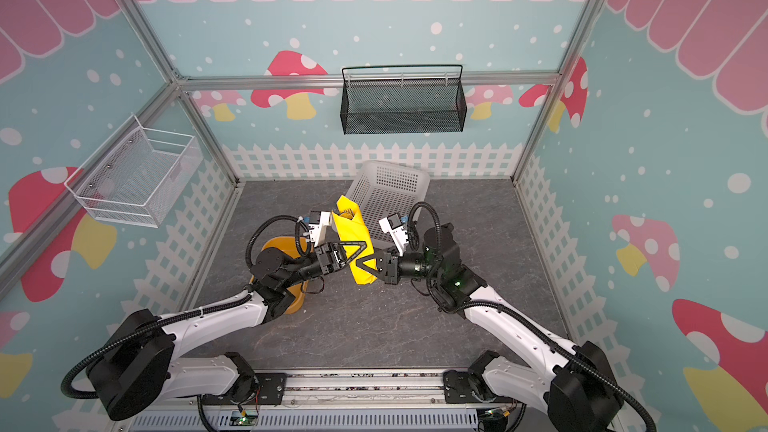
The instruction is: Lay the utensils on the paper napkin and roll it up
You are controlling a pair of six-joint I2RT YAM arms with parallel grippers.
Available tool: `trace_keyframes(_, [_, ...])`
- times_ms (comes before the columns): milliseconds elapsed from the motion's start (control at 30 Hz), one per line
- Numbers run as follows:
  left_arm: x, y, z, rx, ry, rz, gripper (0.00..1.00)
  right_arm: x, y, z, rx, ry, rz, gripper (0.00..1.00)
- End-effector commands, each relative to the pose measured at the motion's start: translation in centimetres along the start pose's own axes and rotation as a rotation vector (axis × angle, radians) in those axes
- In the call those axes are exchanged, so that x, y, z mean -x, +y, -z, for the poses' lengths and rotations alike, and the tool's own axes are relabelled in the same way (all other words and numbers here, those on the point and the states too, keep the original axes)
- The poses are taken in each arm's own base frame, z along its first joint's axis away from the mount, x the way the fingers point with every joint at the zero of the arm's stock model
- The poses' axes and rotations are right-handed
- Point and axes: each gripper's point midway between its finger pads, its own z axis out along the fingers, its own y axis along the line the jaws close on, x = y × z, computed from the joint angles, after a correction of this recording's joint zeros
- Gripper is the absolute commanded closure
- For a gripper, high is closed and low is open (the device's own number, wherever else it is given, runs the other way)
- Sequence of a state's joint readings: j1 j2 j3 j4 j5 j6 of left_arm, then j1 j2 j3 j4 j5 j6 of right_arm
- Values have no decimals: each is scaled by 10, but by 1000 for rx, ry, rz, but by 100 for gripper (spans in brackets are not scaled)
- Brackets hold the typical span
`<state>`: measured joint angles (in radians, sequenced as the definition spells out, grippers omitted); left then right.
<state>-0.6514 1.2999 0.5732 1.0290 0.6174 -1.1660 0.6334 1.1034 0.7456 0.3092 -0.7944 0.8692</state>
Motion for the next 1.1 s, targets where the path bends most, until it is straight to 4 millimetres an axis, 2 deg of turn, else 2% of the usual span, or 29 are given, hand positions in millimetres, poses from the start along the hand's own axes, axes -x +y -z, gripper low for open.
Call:
trace_keyframes(0, [6, -14, -3, -44, -17, -24, 89, 9, 7, 4, 9, -45, 60, 89])
trace_keyframes(100, [6, -14, -4, -46, -14, -24, 88, 10, 6, 5, 3, -53, 63, 90])
trace_keyframes(167, [5, -14, -3, -44, -10, -22, 80, 10, 6, 6, -2, -57, 65, 90])
trace_keyframes(267, [5, -14, -3, -40, -12, -23, 75, 11, 5, 6, -8, -61, 66, 90])
trace_keyframes(433, [5, -13, -2, -34, -13, -25, 74, 10, 4, 6, -12, -61, 63, 90])
trace_keyframes(867, [8, -16, 2, -27, -38, -44, 85, 10, 1, 8, -32, -66, 60, 90])
trace_keyframes(900, [6, -10, 2, -4, -31, -28, 86, 10, 1, 8, -33, -67, 62, 90])
trace_keyframes(1067, [7, -10, 1, -5, -33, -30, 91, 9, 1, 8, -32, -64, 62, 90])
